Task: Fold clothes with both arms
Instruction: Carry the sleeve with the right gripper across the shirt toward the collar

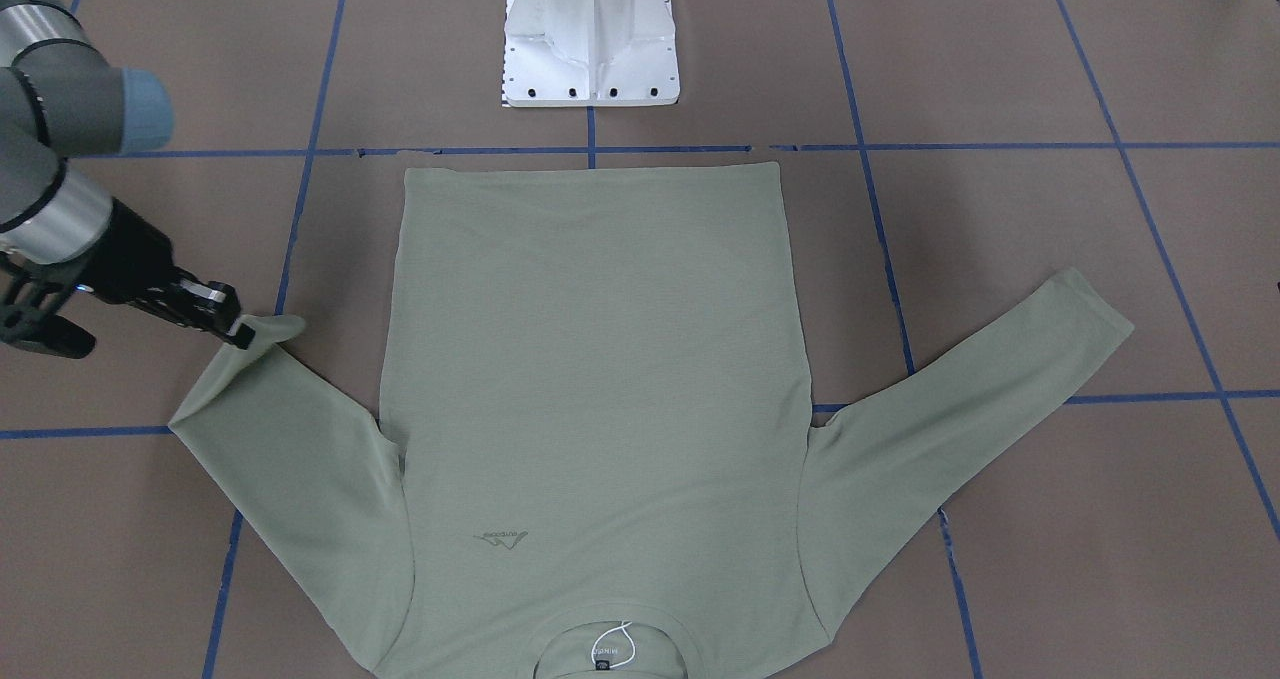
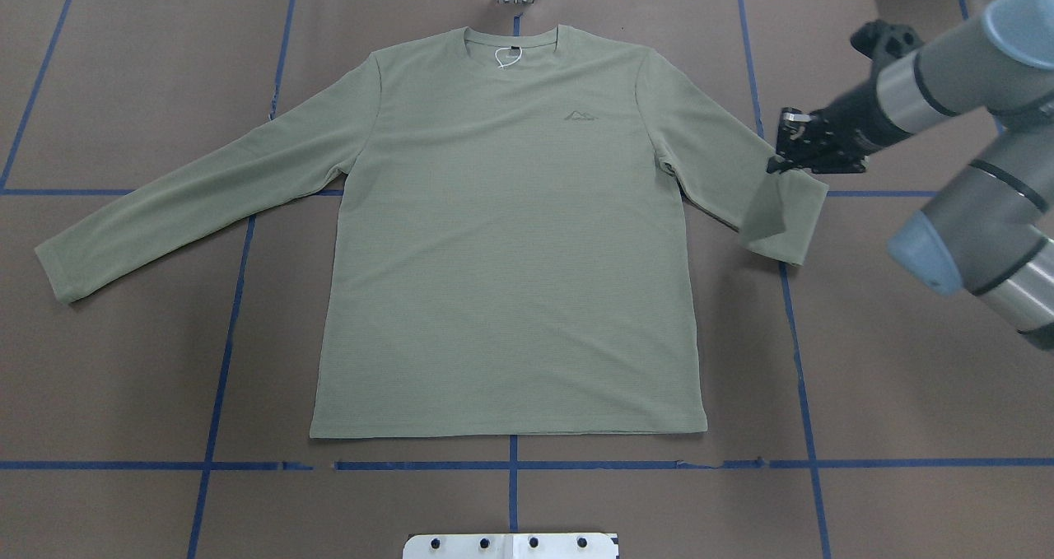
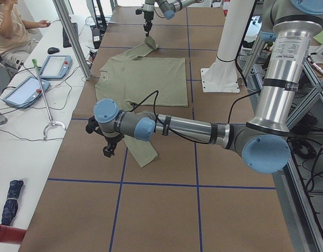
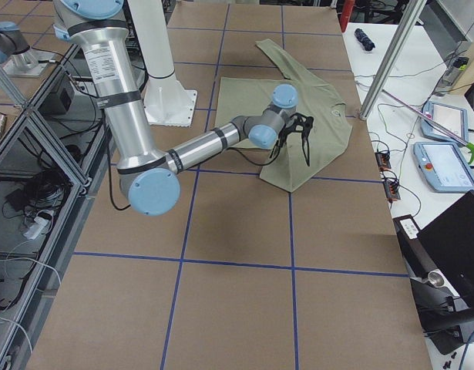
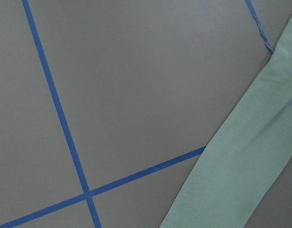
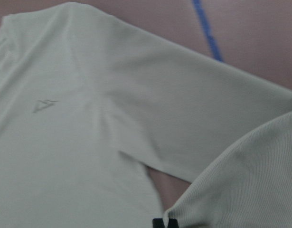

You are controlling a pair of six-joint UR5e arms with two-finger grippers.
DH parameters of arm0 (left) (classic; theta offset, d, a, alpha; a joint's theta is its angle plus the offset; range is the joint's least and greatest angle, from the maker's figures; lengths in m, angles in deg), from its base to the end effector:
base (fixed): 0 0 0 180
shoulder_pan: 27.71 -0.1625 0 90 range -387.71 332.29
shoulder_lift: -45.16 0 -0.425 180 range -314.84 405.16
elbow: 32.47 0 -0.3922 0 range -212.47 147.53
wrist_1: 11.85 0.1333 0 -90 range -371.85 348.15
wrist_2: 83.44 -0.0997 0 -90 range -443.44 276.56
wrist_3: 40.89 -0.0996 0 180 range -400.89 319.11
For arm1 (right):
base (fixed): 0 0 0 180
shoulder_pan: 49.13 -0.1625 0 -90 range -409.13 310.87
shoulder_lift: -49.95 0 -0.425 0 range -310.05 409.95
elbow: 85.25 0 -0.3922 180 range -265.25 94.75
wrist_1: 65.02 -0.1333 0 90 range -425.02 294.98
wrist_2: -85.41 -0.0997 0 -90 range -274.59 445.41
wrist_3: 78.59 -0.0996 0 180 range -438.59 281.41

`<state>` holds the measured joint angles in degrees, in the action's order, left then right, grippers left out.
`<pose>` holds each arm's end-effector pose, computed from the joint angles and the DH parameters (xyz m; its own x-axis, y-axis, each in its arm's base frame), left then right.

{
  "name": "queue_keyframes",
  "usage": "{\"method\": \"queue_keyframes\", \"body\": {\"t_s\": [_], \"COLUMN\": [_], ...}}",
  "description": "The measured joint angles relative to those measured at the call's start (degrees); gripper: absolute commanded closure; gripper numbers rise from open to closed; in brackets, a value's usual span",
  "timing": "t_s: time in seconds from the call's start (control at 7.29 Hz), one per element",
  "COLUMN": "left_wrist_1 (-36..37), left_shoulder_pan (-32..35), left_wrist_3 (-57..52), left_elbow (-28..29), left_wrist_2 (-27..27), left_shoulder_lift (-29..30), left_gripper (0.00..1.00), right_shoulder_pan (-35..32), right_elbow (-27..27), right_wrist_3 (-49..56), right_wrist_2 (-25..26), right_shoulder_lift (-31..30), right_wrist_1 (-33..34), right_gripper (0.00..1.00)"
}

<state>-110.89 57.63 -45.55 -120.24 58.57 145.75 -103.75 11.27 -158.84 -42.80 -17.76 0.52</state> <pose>-0.0075 -0.5821 0.5519 0.5861 0.3612 -0.7253 -0.1256 0.9248 0.3592 -0.3047 -0.5529 0.3336 0.4011 0.3351 0.8525 -0.2899 0.9293 -0.2288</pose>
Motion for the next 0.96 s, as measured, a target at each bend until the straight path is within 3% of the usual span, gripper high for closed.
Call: {"method": "queue_keyframes", "body": {"t_s": [0.14,0.41,0.55,0.82,0.96], "left_wrist_1": [-0.31,-0.71,-0.77,-0.8,-0.8], "left_shoulder_pan": [0.0,0.0,0.0,0.0,0.0], "left_wrist_3": [0.0,0.0,0.0,-0.02,-0.06], "left_elbow": [-0.02,-0.03,-0.03,-0.09,-0.1], "left_wrist_2": [0.24,0.57,0.61,0.8,1.12], "left_shoulder_lift": [0.08,0.19,0.2,0.13,0.01], "left_gripper": [0.0,0.0,0.0,0.0,0.0], "right_shoulder_pan": [2.84,7.9,10.45,15.1,16.87], "right_elbow": [-2.32,-11.56,-18.86,-36.07,-40.92], "right_wrist_3": [-6.36,-14.0,-15.31,-16.13,-16.28], "right_wrist_2": [4.63,12.09,15.63,21.71,23.95], "right_shoulder_lift": [8.96,23.55,30.75,43.77,47.64], "right_wrist_1": [4.76,7.28,6.38,-1.46,-3.75], "right_gripper": [1.0,1.0,1.0,1.0,1.0]}}
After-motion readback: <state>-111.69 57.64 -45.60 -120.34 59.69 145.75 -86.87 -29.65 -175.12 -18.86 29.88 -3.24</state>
